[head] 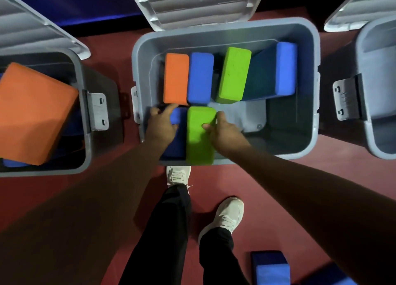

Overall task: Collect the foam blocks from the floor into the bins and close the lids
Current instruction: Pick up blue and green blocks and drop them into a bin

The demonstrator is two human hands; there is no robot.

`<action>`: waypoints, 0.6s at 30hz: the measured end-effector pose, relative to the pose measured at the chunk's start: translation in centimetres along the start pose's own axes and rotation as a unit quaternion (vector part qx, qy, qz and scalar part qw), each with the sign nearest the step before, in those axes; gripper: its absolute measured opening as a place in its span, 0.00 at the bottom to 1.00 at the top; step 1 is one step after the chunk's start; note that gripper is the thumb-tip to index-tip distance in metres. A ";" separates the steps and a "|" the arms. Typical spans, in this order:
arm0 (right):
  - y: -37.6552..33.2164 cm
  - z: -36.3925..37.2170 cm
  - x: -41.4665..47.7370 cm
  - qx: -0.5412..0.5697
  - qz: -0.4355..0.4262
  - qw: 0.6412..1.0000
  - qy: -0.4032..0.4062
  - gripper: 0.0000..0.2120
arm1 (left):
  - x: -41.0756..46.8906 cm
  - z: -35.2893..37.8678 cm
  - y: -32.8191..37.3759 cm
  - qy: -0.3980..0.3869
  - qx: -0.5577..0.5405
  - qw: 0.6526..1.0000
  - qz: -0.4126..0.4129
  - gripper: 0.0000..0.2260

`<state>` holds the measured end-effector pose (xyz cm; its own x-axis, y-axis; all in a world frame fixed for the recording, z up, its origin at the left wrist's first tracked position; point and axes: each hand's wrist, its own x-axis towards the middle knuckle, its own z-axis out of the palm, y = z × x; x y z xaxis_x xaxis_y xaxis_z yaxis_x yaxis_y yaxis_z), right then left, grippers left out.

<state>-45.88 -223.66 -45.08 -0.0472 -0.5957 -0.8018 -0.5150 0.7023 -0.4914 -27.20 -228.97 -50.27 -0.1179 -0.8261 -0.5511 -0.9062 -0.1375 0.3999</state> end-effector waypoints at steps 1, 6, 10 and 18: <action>-0.1 0.4 0.6 -0.007 0.001 1.000 0.002 0.13 | 0.0 0.2 -0.5 -0.004 0.003 1.000 -0.010 0.30; -2.5 0.9 3.1 -0.070 0.035 0.997 0.011 0.27 | 0.3 -1.7 -1.0 -0.031 0.045 0.998 -0.026 0.31; -4.5 -2.7 -2.0 -0.119 -0.006 0.992 0.041 0.31 | -1.1 -6.8 2.8 -0.031 0.033 0.999 -0.006 0.23; -13.9 -19.5 -21.7 -0.105 -0.045 0.972 0.205 0.27 | -10.7 -27.5 18.3 0.086 -0.010 0.990 0.115 0.12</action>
<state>-54.44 -228.05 -14.20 -0.3086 -0.7867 -0.5347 -0.6938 0.5707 -0.4392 -31.36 -237.71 -16.94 -0.2480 -0.9172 -0.3120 -0.8546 0.0554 0.5163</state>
